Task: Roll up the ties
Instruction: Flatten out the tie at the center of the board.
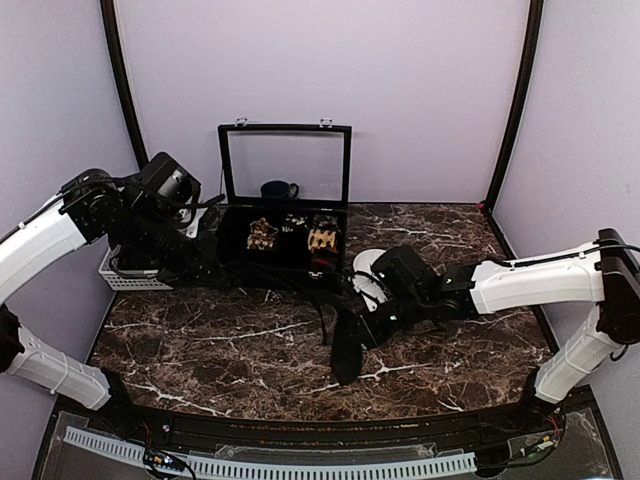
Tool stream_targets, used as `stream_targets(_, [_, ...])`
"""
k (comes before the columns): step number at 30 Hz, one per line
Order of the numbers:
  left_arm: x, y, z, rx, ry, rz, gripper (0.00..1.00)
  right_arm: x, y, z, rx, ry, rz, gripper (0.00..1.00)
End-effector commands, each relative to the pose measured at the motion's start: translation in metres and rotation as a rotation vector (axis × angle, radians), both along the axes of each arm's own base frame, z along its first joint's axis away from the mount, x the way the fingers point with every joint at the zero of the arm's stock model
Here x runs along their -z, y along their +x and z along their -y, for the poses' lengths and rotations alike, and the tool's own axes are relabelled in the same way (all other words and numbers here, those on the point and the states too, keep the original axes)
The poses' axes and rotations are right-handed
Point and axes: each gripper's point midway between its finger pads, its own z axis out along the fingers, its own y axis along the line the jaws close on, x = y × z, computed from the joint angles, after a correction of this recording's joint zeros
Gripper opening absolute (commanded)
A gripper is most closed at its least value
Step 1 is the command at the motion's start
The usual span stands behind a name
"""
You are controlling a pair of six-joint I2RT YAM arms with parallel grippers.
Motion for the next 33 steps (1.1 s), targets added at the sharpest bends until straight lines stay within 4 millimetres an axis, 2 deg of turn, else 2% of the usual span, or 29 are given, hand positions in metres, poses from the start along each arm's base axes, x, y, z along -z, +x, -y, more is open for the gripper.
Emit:
stream_targets(1, [0.031,-0.018,-0.048,-0.126,0.119,-0.078,0.00,0.048,-0.044,0.061,-0.019,-0.286,-0.192,0.00])
stream_targets(5, [0.067,-0.022,-0.057,-0.133,0.149,-0.149,0.00,0.081,-0.068,0.102,-0.015,-0.487,-0.322,0.00])
stream_targets(8, [0.106,-0.022,-0.060,-0.112,0.195,-0.209,0.00,0.096,-0.073,0.121,0.008,-0.623,-0.420,0.00])
stream_targets(11, [0.137,-0.016,-0.052,-0.067,0.185,-0.256,0.00,0.101,-0.060,0.120,0.043,-0.664,-0.464,0.00])
stream_targets(14, [0.167,-0.011,-0.052,-0.041,0.198,-0.319,0.00,0.111,-0.048,0.121,0.079,-0.718,-0.522,0.00])
stream_targets(18, [0.192,-0.002,-0.057,-0.060,0.176,-0.363,0.00,0.097,-0.020,0.119,0.144,-0.670,-0.524,0.00])
stream_targets(20, [0.201,0.000,-0.060,-0.073,0.158,-0.382,0.00,0.080,0.002,0.115,0.186,-0.612,-0.501,0.00])
stream_targets(23, [0.214,-0.002,-0.062,-0.082,0.126,-0.415,0.00,0.064,0.022,0.122,0.245,-0.578,-0.504,0.00])
stream_targets(27, [0.229,-0.007,-0.070,-0.108,0.089,-0.460,0.00,0.044,0.032,0.121,0.262,-0.554,-0.492,0.00])
stream_targets(30, [0.235,-0.007,-0.070,-0.126,0.039,-0.485,0.00,0.020,0.037,0.112,0.257,-0.473,-0.448,0.00])
stream_targets(31, [0.237,-0.008,-0.070,-0.125,0.031,-0.493,0.00,0.008,0.027,0.098,0.212,-0.384,-0.496,0.76])
stream_targets(32, [0.239,-0.009,-0.069,-0.122,0.024,-0.504,0.00,0.002,0.026,0.097,0.063,-0.370,-0.400,0.99])
stream_targets(33, [0.240,-0.010,-0.068,-0.116,0.017,-0.509,0.00,-0.002,0.026,0.098,0.086,-0.358,-0.395,0.98])
